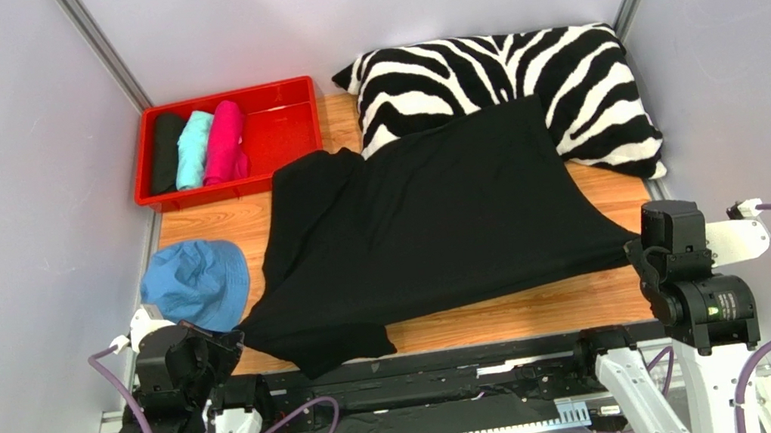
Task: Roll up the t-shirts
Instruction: Flatten out the T-shirt at the center of the board, then fold the T-shirt at the center of the board.
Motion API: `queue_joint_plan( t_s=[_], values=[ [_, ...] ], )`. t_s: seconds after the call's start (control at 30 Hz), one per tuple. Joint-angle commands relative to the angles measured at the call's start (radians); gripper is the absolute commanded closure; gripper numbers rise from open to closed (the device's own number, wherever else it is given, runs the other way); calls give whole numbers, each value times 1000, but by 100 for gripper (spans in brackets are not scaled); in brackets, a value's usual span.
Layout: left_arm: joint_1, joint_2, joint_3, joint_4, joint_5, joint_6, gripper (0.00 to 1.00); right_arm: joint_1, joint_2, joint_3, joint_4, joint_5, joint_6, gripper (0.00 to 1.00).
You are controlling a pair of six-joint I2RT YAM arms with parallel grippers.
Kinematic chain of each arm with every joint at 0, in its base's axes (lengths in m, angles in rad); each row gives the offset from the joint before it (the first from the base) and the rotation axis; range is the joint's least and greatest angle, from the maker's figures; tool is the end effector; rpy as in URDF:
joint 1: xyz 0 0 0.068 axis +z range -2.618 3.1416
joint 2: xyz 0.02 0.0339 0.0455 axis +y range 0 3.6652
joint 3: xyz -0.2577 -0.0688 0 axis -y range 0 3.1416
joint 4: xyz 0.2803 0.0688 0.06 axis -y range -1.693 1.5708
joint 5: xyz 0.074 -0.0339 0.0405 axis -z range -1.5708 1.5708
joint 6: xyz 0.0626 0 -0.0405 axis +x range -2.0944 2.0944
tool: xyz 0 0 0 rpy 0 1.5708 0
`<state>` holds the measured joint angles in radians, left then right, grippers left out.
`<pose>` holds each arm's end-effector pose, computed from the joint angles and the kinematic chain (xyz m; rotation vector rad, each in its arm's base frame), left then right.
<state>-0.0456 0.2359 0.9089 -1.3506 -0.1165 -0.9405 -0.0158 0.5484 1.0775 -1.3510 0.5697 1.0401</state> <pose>0.0576 0.0047 0.3100 -1.0406 2.0216 -0.3984 0.0975 -0.0353 0.3483 1.3417 1.7926 -0.1394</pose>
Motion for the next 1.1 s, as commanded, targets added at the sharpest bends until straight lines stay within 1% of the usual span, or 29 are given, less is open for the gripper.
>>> queue_joint_plan(
  t_s=[0.0,0.2,0.3,0.47,0.63,0.67,0.73,0.77,0.9,1.0,1.07],
  values=[
    [4,-21,30,-99,-68,17,100,-10,-27,22,-272,70,9,100],
    [4,-9,-30,-35,-38,6,100,-10,-15,-37,-243,49,21,100],
    [4,32,-65,30,-29,8,100,-10,19,-85,-186,16,21,100],
    [4,150,-133,172,-17,2,100,-10,137,-169,-60,-24,34,100],
    [4,314,-156,298,-3,-1,100,-9,281,-211,68,-19,49,100],
    [4,338,-162,338,-2,-3,100,-10,342,-212,87,-21,49,100],
    [4,414,-168,381,-6,-1,100,-10,407,-208,133,-24,55,100],
    [4,442,-173,424,-5,2,100,-10,471,-205,144,-25,60,100],
    [-8,626,-162,514,-8,14,100,-10,609,-205,203,-48,81,100],
    [-33,733,-133,559,-31,17,100,-12,674,-218,245,-31,89,100],
    [-42,776,-114,593,-32,17,100,-13,703,-205,259,-19,84,100]
  ],
)
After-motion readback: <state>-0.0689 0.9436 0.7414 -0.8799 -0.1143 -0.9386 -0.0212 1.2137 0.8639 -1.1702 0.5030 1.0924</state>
